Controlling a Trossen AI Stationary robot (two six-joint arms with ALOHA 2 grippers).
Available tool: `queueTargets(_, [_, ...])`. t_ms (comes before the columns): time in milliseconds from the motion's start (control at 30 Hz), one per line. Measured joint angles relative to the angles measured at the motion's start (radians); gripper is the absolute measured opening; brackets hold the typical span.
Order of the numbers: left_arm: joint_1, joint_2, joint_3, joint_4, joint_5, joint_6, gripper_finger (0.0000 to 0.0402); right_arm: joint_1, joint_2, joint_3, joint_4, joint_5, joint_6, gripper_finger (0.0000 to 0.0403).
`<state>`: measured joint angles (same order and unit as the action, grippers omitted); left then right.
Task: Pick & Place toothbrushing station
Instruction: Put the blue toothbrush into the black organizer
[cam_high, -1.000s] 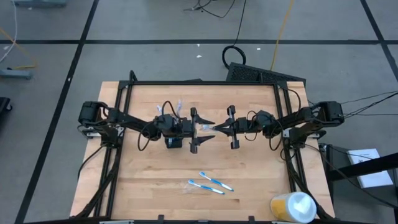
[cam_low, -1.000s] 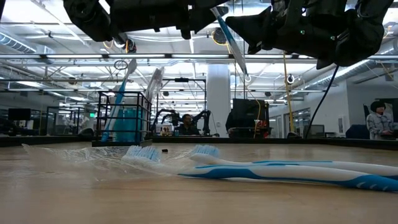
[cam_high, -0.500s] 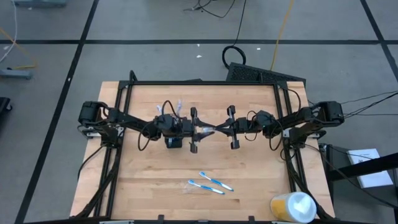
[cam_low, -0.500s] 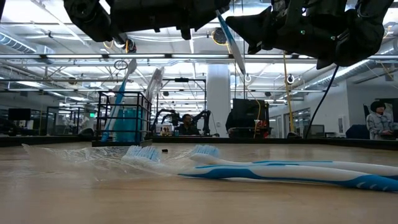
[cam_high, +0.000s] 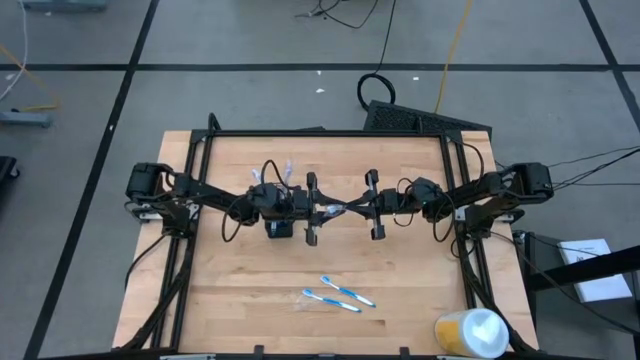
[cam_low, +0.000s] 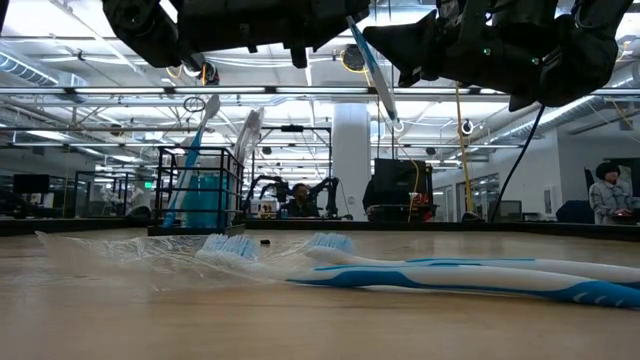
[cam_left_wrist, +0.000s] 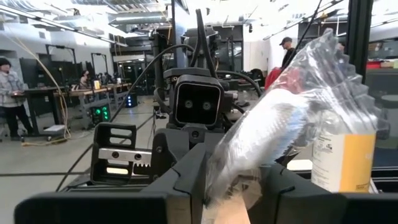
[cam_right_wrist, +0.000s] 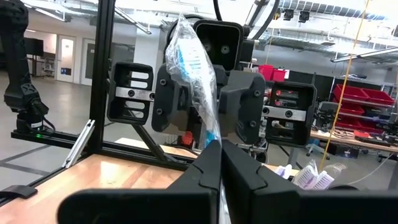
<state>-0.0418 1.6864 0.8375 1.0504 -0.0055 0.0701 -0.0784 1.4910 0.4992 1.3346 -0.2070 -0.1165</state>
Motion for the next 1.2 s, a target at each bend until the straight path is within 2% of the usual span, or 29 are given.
queueTargets(167, [0.000, 0.000, 0.000, 0.000, -0.003, 0.003, 0.0076, 0.000, 0.000, 0.000, 0.000, 0.000, 0.000, 0.0000])
queueTargets(333, [0.000, 0.000, 0.000, 0.000, -0.007, 0.024, 0.0015, 0.000, 0.000, 0.000, 0.000, -0.003, 0.000, 0.0000])
queueTargets(533, [0.000, -0.004, -0.001, -0.005, -0.025, 0.029, 0.0030, 0.000, -0.001, 0.000, -0.030, 0.000, 0.001, 0.0000])
queueTargets(633, [0.000, -0.056, -0.002, -0.103, -0.061, 0.036, 0.0023, -0.001, -0.001, 0.000, -0.038, 0.023, 0.035, 0.0005])
queueTargets(767, [0.000, -0.188, -0.002, -0.315, -0.127, 0.024, 0.0011, -0.007, -0.030, -0.001, -0.084, 0.028, 0.052, 0.0039])
queueTargets(900, [-0.015, -0.318, 0.000, -0.487, -0.198, 0.004, 0.0020, -0.013, -0.092, -0.001, -0.211, 0.082, 0.065, 0.0096])
queueTargets(1033, [-0.049, -0.429, -0.001, -0.661, -0.248, -0.017, 0.0009, -0.015, -0.167, -0.001, -0.341, 0.136, 0.079, 0.0150])
queueTargets(1200, [-0.114, -0.541, -0.027, -0.813, -0.375, -0.077, 0.0012, -0.014, -0.221, -0.001, -0.411, 0.132, 0.071, 0.0188])
